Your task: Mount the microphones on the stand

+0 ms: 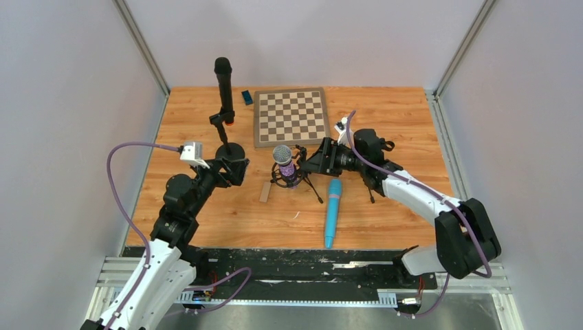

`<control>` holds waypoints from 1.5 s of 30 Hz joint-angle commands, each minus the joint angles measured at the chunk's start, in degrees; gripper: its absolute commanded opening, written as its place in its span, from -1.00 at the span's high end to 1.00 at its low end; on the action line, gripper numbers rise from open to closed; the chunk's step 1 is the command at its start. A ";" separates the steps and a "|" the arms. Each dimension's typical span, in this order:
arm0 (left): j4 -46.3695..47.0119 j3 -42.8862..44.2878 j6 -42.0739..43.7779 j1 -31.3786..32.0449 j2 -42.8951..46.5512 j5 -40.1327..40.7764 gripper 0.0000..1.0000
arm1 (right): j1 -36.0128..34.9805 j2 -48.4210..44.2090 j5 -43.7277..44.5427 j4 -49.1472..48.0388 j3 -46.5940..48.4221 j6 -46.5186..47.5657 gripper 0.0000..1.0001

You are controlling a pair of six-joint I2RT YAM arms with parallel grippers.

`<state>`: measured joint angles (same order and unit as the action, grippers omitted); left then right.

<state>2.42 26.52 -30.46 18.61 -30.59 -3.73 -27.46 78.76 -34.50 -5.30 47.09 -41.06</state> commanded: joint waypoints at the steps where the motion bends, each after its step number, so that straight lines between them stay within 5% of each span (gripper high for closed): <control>1: 2.43 0.81 1.30 -0.29 0.10 -0.59 -1.00 | 0.32 2.08 -5.38 -8.09 -0.65 -6.34 -0.39; 15: 1.96 1.20 2.34 -0.27 -0.59 -0.84 -1.00 | 0.91 9.65 -9.44 -20.93 -0.06 -15.75 -0.21; 35: 2.17 1.05 2.64 -0.24 -1.15 -1.62 -1.00 | -1.27 9.42 -0.83 -36.99 -7.51 -28.05 -0.29; 45: 1.58 1.12 3.15 -0.25 -0.93 -1.43 -1.00 | -2.27 11.91 1.24 -36.90 -5.63 -29.84 -0.29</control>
<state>2.39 26.52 -28.88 18.59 -31.92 -5.08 -29.04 89.21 -35.42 -38.94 39.38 -69.17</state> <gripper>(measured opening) 1.000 0.647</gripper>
